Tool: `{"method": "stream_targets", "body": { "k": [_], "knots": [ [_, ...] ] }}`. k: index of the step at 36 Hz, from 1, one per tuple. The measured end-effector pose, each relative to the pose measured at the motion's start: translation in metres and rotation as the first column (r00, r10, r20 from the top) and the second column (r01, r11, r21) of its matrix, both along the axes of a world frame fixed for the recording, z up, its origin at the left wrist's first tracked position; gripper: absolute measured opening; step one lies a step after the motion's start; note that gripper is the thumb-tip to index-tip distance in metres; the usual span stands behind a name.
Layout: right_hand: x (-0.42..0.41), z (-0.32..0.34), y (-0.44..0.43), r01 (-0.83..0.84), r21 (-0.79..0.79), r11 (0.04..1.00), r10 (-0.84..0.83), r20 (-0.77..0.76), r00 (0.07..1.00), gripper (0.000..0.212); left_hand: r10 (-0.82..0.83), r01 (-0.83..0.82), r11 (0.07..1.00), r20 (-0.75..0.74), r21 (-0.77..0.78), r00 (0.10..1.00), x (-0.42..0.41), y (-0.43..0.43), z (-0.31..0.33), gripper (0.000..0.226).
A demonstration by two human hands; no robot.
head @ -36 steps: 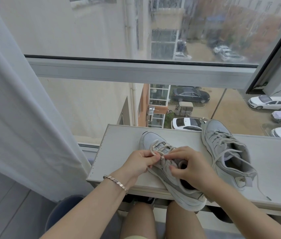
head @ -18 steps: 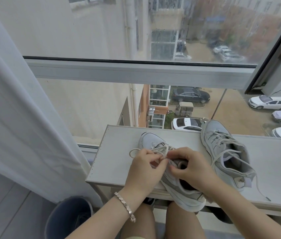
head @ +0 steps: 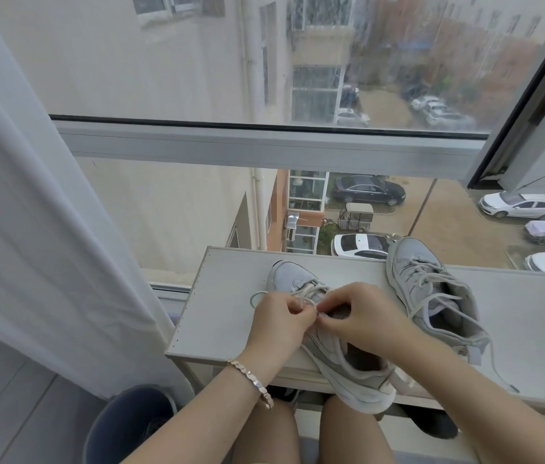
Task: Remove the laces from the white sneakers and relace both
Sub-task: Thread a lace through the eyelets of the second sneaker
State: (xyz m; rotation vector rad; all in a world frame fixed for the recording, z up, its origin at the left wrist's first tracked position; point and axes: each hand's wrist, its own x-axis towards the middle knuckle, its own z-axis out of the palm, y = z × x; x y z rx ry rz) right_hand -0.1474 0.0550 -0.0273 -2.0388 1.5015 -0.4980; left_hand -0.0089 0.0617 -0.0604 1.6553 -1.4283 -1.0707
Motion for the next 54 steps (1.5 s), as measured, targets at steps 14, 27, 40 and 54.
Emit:
{"method": "stream_targets", "body": {
  "k": [14, 27, 40, 54],
  "knots": [
    [0.025, 0.029, -0.033, -0.088, 0.164, 0.982, 0.158, -0.487, 0.859, 0.021, 0.084, 0.015, 0.961, -0.344, 0.276, 0.935, 0.002, -0.006, 0.004, 0.024],
    [0.039, 0.023, -0.029, -0.029, 0.108, 0.994, 0.088, -0.598, 0.796, 0.037, 0.105, -0.003, 0.967, -0.391, 0.253, 0.914, -0.003, -0.004, -0.001, 0.032],
    [0.031, 0.024, -0.028, -0.065, 0.175, 0.982, 0.158, -0.594, 0.789, 0.037, 0.100, 0.023, 0.979, -0.577, 0.202, 0.811, 0.000, 0.005, -0.014, 0.010],
    [0.016, 0.030, -0.037, 0.045, 0.266, 0.963, 0.067, -0.396, 0.916, 0.029, 0.039, -0.045, 0.990, -0.052, -0.131, 0.998, -0.031, 0.014, -0.020, 0.069]
  ]
}}
